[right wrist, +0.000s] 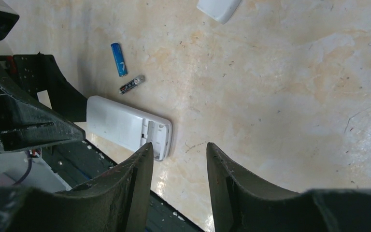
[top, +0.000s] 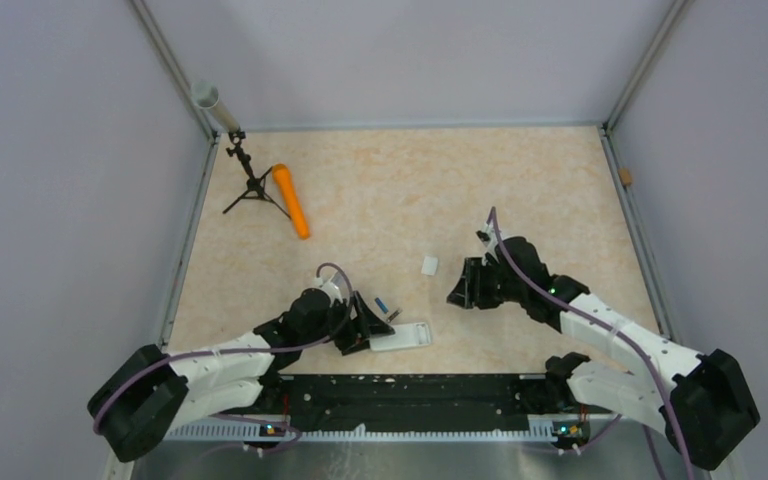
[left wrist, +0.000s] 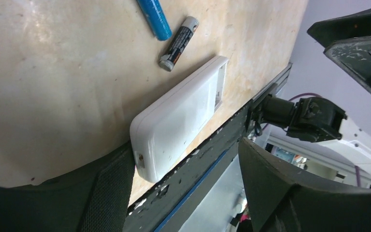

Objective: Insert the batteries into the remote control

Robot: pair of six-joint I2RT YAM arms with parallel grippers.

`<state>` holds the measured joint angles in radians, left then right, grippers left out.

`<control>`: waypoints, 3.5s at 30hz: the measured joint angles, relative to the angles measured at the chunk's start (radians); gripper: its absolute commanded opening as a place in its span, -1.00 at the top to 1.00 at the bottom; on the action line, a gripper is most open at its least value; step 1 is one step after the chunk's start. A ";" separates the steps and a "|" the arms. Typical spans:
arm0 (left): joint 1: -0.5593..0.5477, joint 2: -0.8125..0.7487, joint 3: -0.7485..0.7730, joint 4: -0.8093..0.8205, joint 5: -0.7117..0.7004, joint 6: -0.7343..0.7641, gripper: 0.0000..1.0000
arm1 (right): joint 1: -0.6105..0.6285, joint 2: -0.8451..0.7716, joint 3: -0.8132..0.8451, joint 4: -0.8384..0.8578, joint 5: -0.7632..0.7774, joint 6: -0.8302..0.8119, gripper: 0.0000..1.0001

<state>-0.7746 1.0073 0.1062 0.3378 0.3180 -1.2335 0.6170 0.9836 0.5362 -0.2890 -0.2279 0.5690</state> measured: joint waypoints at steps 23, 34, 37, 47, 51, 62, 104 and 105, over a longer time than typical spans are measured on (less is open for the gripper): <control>-0.044 -0.235 0.264 -0.699 -0.293 0.203 0.93 | 0.343 0.046 0.002 -0.050 0.144 0.085 1.00; -0.043 -0.048 0.283 -0.610 -0.387 0.274 1.00 | 0.430 0.172 0.001 0.055 0.163 0.142 1.00; -0.042 0.009 0.290 -0.552 -0.385 0.290 1.00 | 0.446 0.218 0.000 0.092 0.163 0.158 1.00; -0.038 0.147 0.339 -0.471 -0.334 0.331 1.00 | 0.475 0.325 0.000 0.144 0.182 0.191 1.00; -0.038 0.163 0.345 -0.477 -0.293 0.348 1.00 | 0.476 0.342 0.000 0.144 0.208 0.196 1.00; -0.038 0.194 0.345 -0.521 -0.172 0.387 1.00 | 0.480 0.402 0.018 0.199 0.254 0.230 1.00; -0.086 -0.015 0.418 -0.697 -0.312 0.402 -0.04 | 0.479 0.419 0.373 -0.067 0.412 0.033 0.31; -0.082 -0.031 0.418 -0.709 -0.329 0.404 -0.05 | 0.478 0.434 0.393 -0.068 0.407 0.023 0.29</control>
<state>-0.8566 0.9760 0.5240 -0.3710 -0.0113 -0.8299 1.0946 1.4174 0.9291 -0.3569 0.1791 0.5915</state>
